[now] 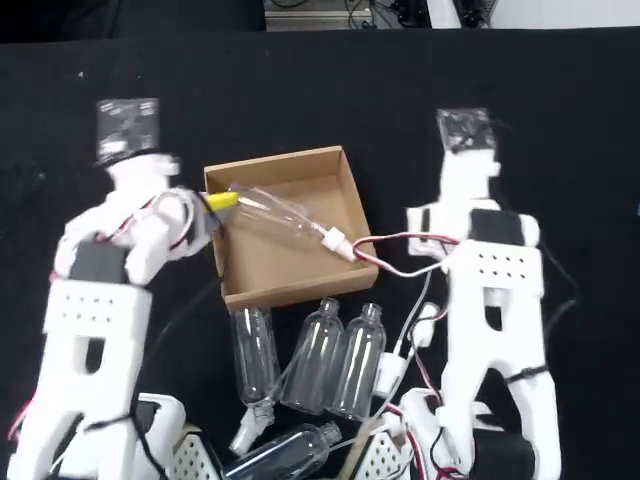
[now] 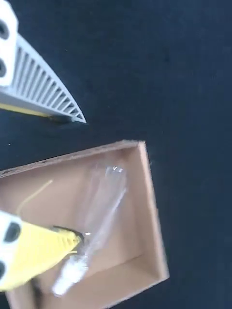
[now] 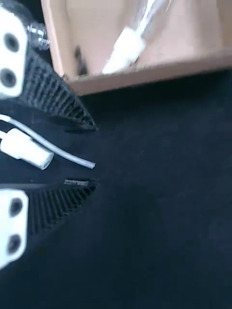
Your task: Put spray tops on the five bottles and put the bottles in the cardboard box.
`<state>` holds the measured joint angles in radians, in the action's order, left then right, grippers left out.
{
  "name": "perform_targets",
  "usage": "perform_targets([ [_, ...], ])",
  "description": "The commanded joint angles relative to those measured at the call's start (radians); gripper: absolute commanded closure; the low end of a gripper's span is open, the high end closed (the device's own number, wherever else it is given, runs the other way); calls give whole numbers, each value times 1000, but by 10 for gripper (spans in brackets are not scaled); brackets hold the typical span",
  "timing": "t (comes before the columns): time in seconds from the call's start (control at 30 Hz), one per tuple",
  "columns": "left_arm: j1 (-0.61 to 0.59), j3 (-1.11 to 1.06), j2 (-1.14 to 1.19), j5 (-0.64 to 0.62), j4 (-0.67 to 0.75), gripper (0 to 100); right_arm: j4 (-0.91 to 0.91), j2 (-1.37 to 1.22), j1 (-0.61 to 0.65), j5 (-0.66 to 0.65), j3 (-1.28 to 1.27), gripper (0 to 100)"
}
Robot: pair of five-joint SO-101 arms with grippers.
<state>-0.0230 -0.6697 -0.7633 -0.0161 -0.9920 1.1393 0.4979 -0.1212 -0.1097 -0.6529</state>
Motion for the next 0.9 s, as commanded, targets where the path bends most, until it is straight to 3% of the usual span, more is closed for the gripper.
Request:
perform_targets([
  [0.0, 73, 166, 206, 204, 20, 688, -23, 54, -78, -9, -56, 867],
  [0.13, 111, 337, 402, 506, -86, 688, -109, 54, -98, 2, -166, 867],
  [0.23, 120, 450, 525, 634, -143, 689, -173, 53, -94, 32, -228, 867],
  [0.6, 147, 607, 776, 789, -144, 689, -189, 53, -92, 34, -240, 867],
  [0.87, 216, 598, 833, 816, 17, 693, -190, 53, -92, 34, -259, 867],
])
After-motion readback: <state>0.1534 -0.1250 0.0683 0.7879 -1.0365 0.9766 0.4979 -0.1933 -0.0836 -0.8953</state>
